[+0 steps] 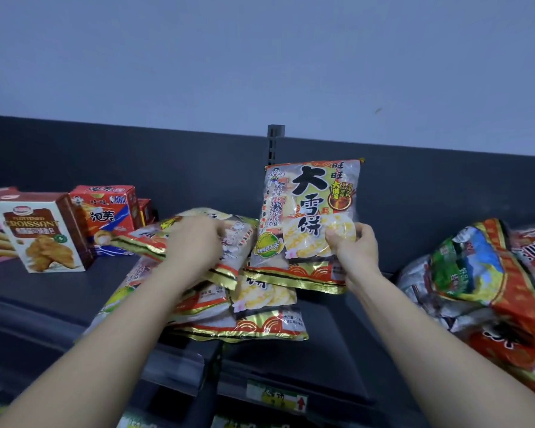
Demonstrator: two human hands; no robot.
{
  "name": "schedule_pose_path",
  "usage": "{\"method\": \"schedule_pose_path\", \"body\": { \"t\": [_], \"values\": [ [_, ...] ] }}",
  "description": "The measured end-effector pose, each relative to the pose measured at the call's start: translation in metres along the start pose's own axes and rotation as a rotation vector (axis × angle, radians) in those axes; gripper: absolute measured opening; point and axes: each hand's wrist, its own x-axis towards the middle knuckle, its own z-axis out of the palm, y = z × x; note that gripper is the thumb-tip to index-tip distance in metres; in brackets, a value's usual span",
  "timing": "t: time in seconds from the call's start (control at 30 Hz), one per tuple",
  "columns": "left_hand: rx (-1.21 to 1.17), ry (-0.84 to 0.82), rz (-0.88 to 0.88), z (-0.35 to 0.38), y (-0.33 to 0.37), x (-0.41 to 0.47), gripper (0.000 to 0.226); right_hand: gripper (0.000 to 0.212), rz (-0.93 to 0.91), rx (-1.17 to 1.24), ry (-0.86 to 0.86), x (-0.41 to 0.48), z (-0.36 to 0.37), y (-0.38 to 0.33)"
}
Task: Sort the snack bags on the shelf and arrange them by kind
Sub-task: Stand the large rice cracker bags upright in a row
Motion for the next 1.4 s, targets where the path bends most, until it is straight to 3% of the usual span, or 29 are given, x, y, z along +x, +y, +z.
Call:
{"method": "schedule_pose_path", "body": {
  "t": [0.03,0.1,0.17,0.2,0.33,0.43,0.7,0.83,1.07,1.17,1.3,1.4],
  "values": [
    [0.131,-0.023,-0.028,-0.004,-0.003,0.006,0.033,0.036,0.004,-0.001,-0.003,0.000,0.001,0.000],
    [0.262,-0.182,-0.160,-0.013,-0.011,0.018,0.070,0.037,0.011,0.002,-0.011,0.000,0.002,0.002],
    [0.180,-0.359,-0.321,-0.018,-0.024,0.031,0.115,0.036,0.013,0.009,-0.019,-0.001,0.002,0.003],
    [0.106,-0.423,-0.357,-0.018,-0.032,0.035,0.124,0.035,0.010,0.012,-0.021,-0.001,0.002,0.003],
    [-0.159,-0.456,-0.419,-0.018,-0.045,0.033,0.117,0.036,0.008,0.013,-0.029,0.000,0.003,0.003],
    [-0.166,-0.441,-0.418,-0.019,-0.048,0.032,0.097,0.035,0.004,0.029,-0.024,0.001,0.006,0.005],
    [0.093,-0.217,0.007,-0.027,-0.039,0.035,0.030,0.032,-0.026,0.017,0.034,0.001,0.011,0.010],
    [-0.036,-0.395,0.084,-0.015,-0.035,0.031,0.069,0.032,-0.051,0.011,0.051,-0.001,0.009,0.009],
    [0.183,-0.339,0.011,-0.013,0.003,0.027,0.108,0.038,-0.202,-0.044,0.206,-0.007,0.007,0.004],
    [0.174,-0.335,0.063,-0.010,0.011,0.028,0.109,0.038,-0.214,-0.023,0.228,-0.008,0.002,0.001],
    [0.041,-0.374,0.357,0.000,0.014,0.040,0.110,0.039,-0.234,-0.013,0.207,-0.010,-0.006,-0.002],
    [0.005,-0.456,0.377,-0.001,0.024,0.048,0.110,0.037,-0.248,0.000,0.208,-0.010,-0.010,-0.004]
  ]
}}
